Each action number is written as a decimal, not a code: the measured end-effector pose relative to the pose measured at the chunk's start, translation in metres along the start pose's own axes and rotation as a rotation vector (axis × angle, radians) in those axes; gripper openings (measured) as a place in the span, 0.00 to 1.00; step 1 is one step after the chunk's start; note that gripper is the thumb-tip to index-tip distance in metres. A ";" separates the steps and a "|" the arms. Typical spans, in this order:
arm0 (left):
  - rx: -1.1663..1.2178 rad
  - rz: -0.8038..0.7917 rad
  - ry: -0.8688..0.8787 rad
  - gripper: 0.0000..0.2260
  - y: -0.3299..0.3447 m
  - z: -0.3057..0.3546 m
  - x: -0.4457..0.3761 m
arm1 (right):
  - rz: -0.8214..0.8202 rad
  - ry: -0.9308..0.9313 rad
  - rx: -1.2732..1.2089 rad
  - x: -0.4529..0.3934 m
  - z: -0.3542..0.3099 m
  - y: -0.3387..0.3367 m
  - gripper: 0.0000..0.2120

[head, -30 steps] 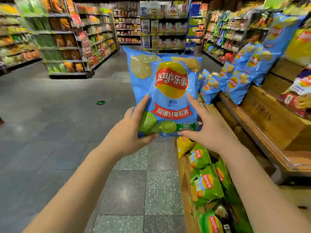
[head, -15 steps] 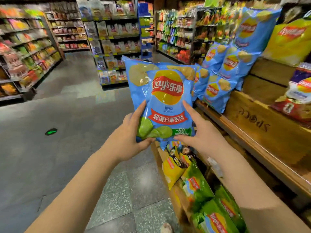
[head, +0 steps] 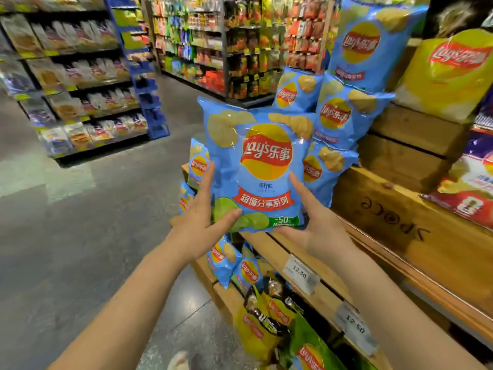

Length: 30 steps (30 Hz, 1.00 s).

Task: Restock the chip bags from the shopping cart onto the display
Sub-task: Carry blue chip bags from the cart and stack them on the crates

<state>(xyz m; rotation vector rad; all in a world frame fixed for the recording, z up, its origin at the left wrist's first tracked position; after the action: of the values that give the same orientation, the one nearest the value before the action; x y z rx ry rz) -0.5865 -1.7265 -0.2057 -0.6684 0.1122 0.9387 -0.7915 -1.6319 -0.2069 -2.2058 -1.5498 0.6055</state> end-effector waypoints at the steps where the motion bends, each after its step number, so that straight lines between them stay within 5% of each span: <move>1: 0.030 -0.020 0.009 0.39 -0.002 -0.016 -0.018 | 0.026 0.038 -0.003 -0.013 0.005 0.006 0.43; 16: 0.258 -0.561 0.152 0.45 0.021 -0.177 -0.229 | 0.515 0.440 -0.167 -0.133 0.061 0.088 0.41; 30: 0.393 -0.832 -0.039 0.46 0.132 -0.289 -0.239 | 0.537 0.755 -0.269 -0.148 0.163 0.131 0.35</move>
<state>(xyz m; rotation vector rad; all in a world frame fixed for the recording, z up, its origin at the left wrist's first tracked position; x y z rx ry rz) -0.7774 -2.0090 -0.4104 -0.2750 -0.0220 0.1151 -0.8223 -1.8047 -0.3935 -2.6123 -0.6816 -0.3239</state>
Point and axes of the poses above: each hand's wrist, its own x-axis away from the middle knuckle, its own y-axis out of the palm, z = x × y, the point moved 2 cm from there along -x, towards the middle knuckle, and after that the axes turned 8 degrees about y, right-handed, at the moved point
